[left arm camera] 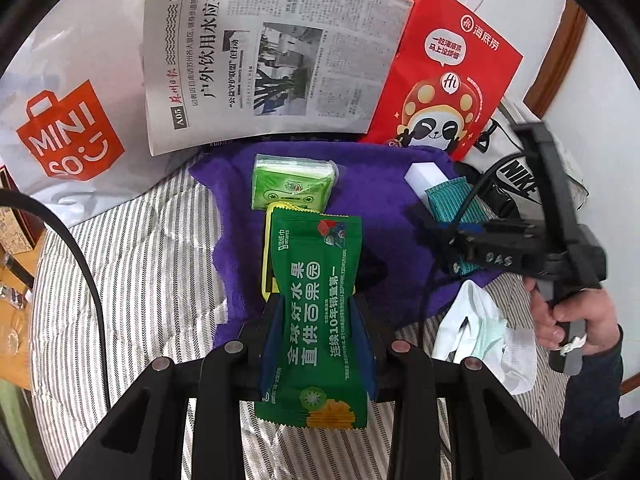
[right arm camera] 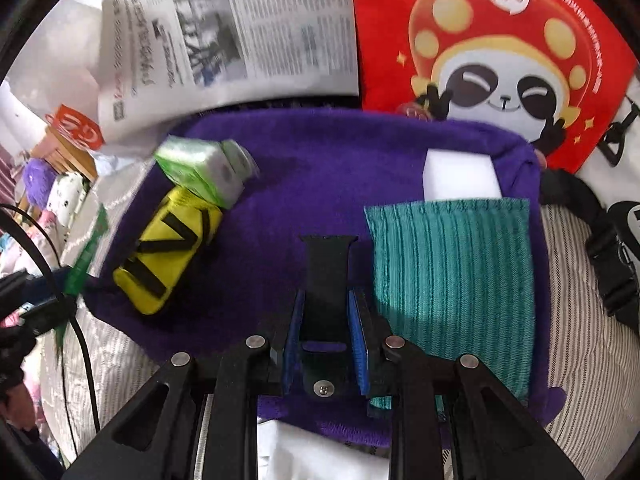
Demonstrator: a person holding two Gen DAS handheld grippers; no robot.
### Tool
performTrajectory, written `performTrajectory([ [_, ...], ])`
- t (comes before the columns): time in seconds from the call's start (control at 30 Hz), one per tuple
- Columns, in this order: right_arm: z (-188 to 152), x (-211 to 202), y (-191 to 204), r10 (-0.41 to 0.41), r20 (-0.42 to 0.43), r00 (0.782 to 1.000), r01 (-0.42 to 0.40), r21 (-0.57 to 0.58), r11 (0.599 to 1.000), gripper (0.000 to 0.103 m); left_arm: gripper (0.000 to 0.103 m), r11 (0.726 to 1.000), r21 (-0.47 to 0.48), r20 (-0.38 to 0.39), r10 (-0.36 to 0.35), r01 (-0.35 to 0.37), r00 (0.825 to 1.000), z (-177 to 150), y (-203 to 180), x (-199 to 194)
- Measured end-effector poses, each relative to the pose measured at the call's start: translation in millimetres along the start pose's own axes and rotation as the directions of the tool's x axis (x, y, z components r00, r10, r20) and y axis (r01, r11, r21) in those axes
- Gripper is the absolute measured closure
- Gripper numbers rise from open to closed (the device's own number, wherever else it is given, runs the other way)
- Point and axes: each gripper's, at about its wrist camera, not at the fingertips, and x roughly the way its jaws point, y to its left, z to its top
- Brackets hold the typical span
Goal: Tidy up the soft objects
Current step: 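Lower the snack packet onto the towel with the left tool while the right tool releases the strap there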
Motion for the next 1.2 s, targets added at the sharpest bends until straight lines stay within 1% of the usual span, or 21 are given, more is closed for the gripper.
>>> performTrajectory([
  [0.13,-7.4,6.9,-0.1,-0.013,-0.030,0.999,0.013,-0.015,1.000,0.079,0.071,1.000,-0.005,0.004,-0.011,0.011,1.000,1.0,3.6,1.5],
  [0.2,-9.6,6.7,-1.0,-0.012,-0.019,1.000,0.011,-0.013,1.000,0.079,0.071,1.000,-0.005,0.004,-0.016,0.016,1.000,1.1,3.5,2.1],
  [0.27,-9.5,9.7,-2.1,-0.001,-0.027,1.000,0.001,-0.005,1.000,0.079,0.071,1.000,-0.006,0.006,-0.020,0.020,1.000,0.9,3.0,2.2],
  [0.4,-8.1,15.7,1.7,-0.016,-0.031,0.999,0.015,-0.035,0.999,0.079,0.071,0.999,-0.013,0.001,-0.029,0.029,1.000,1.8,2.7,4.8],
  [0.53,-8.8,16.9,3.0,-0.010,-0.036,0.999,0.009,-0.043,0.999,0.079,0.071,1.000,-0.011,-0.001,-0.028,0.028,1.000,1.0,2.3,3.3],
  [0.6,-9.0,17.1,3.4,-0.002,-0.043,0.999,0.000,-0.043,0.999,0.076,0.071,1.000,-0.011,-0.001,-0.027,0.027,1.000,0.5,2.0,2.5],
  [0.67,-8.8,17.3,4.9,0.027,-0.052,0.998,-0.029,-0.041,0.999,0.064,0.071,1.000,-0.007,-0.001,-0.028,0.028,1.000,0.4,1.5,1.7],
  [0.73,-9.4,15.9,4.9,0.052,-0.050,0.997,-0.054,-0.032,0.998,0.059,0.071,1.000,-0.003,-0.001,-0.028,0.028,1.000,0.0,0.7,1.5],
  [0.87,-9.7,3.5,4.1,0.054,-0.026,0.998,-0.055,-0.027,0.998,0.057,0.071,1.000,-0.006,-0.009,-0.026,0.026,1.000,0.1,-0.2,4.3],
  [1.0,-11.9,-17.6,1.3,0.064,0.008,0.998,-0.064,-0.015,0.998,0.057,0.071,1.000,-0.005,-0.020,-0.024,0.023,1.000,2.4,-3.8,7.4],
  [1.1,-17.1,-36.2,-3.6,0.041,0.037,0.998,-0.041,-0.019,0.999,0.055,0.071,0.999,0.006,-0.022,-0.033,0.033,0.999,8.1,-11.0,9.7],
  [1.2,-28.2,-57.6,-16.3,0.005,0.080,0.997,-0.003,-0.029,1.000,0.050,0.071,0.998,0.011,-0.028,-0.054,0.054,0.998,17.0,-19.5,14.5],
])
